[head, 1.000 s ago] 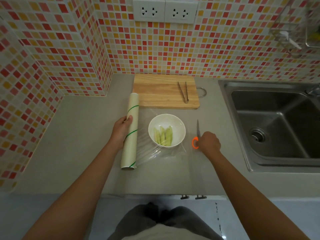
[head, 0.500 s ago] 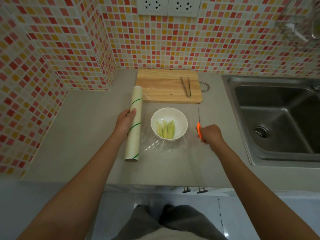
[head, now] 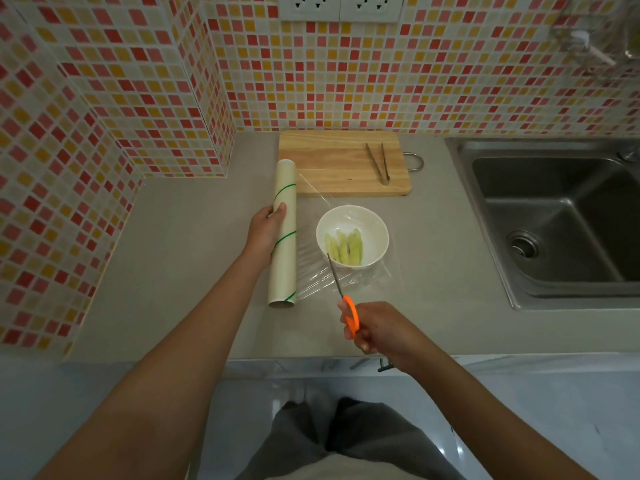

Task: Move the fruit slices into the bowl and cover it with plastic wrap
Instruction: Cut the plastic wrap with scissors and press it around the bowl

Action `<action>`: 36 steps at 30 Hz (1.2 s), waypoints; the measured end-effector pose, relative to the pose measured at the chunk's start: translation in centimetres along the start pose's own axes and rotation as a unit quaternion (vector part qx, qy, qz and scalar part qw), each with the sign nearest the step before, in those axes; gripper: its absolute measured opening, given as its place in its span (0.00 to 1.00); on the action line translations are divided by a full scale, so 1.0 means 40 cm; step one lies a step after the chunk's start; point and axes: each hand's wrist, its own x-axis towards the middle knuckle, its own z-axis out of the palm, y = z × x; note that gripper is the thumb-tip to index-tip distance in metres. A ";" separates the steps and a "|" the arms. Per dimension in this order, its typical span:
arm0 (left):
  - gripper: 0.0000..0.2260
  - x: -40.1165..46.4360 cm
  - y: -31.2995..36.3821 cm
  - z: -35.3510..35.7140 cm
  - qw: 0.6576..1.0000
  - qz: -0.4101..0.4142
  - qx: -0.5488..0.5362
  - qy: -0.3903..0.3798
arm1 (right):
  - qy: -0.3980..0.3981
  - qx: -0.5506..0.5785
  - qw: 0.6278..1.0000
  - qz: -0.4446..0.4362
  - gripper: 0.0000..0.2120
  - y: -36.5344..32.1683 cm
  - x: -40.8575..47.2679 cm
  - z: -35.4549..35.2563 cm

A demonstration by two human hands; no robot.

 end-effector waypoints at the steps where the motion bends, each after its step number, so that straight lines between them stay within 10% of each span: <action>1: 0.11 0.000 0.000 0.000 1.000 0.000 -0.002 -0.002 | 0.001 -0.011 1.000 0.006 0.17 0.007 -0.009 0.004; 10: 0.10 0.001 0.000 0.000 1.000 0.000 -0.005 0.001 | -0.040 -0.099 0.987 0.117 0.31 0.070 -0.043 0.069; 36: 0.10 0.004 -0.008 0.008 1.000 -0.024 0.012 0.004 | 0.001 0.051 0.999 -0.015 0.24 0.029 0.062 0.160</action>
